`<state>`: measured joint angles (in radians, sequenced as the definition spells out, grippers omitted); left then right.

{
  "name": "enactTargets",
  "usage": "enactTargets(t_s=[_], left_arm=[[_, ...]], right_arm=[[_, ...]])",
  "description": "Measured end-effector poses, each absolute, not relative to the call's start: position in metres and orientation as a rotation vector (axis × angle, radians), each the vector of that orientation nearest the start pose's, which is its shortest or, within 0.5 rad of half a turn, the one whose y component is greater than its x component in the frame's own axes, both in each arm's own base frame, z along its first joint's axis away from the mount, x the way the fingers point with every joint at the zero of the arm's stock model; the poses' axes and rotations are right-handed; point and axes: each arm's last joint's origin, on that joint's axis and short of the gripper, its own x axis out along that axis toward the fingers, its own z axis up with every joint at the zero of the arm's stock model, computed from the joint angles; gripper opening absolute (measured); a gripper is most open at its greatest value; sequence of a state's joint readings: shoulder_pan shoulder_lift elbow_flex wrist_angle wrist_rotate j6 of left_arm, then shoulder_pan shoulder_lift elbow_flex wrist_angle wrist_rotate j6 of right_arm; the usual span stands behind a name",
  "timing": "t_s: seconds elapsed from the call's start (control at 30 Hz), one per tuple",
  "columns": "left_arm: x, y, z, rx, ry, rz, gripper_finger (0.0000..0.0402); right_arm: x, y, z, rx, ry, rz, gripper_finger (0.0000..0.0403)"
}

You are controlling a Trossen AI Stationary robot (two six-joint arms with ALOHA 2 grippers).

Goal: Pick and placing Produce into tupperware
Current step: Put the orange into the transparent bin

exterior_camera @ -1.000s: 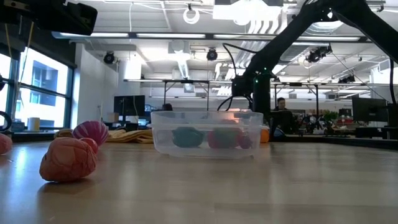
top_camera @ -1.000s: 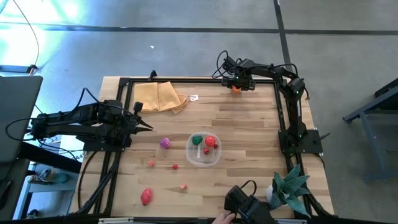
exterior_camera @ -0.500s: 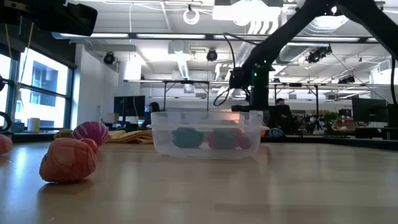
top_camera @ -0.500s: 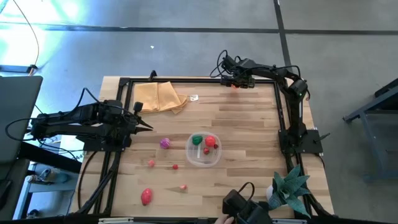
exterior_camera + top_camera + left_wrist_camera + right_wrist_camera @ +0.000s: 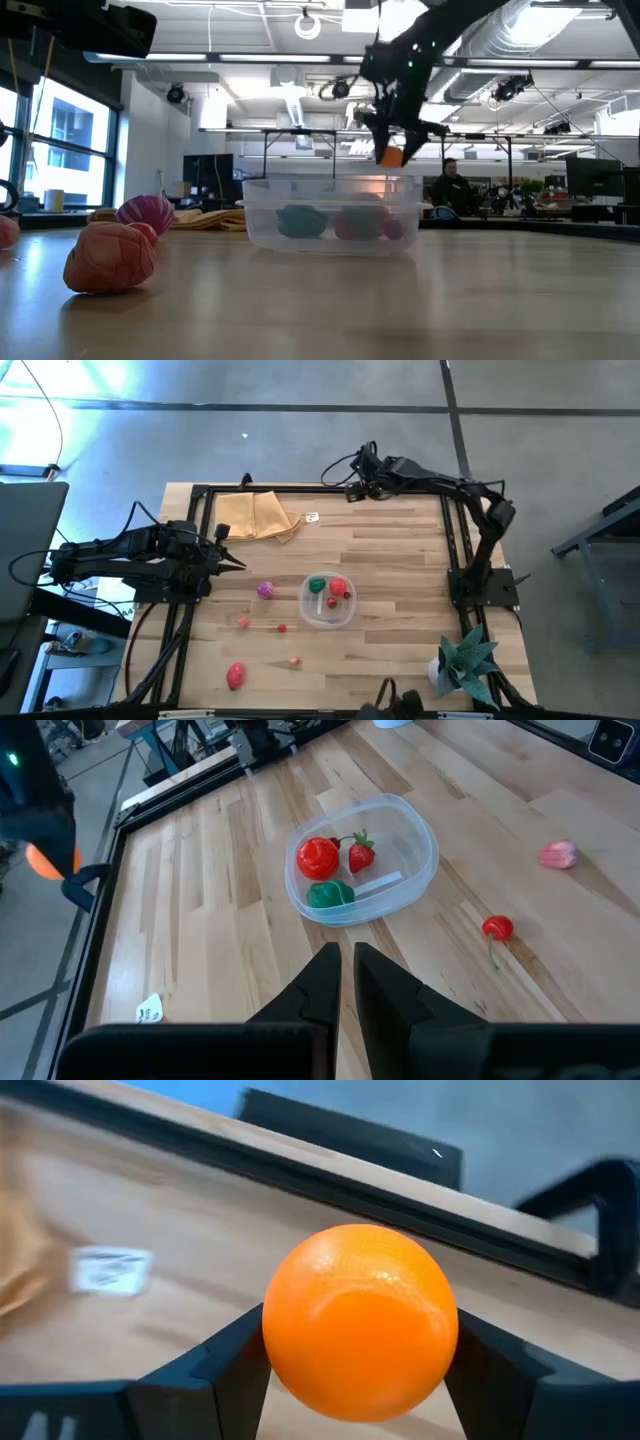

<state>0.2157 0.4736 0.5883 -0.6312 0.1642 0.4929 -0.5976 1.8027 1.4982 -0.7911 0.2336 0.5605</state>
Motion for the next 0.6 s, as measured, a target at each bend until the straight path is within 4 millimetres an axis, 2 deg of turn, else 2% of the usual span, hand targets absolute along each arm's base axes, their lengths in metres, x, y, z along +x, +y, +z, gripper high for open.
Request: enactTargets(t_s=[0.13,0.37,0.53,0.6], left_arm=[[0.104,0.018,0.264,0.384,0.507,-0.076,0.0024],[0.104,0.018,0.264,0.384,0.507,-0.075,0.0024],[0.104,0.018,0.264,0.384,0.507,-0.076,0.0024],[0.104,0.018,0.264,0.385,0.507,-0.075,0.0024]], right_arm=[[0.315,-0.192,0.281,0.567,0.843,-0.916,0.0236],[0.33,-0.135,0.313,0.359,0.794,-0.661,0.0236],[0.333,-0.094,0.323,0.295,0.814,-0.535,0.0236],[0.335,-0.08,0.325,0.318,0.806,-0.485,0.0236]])
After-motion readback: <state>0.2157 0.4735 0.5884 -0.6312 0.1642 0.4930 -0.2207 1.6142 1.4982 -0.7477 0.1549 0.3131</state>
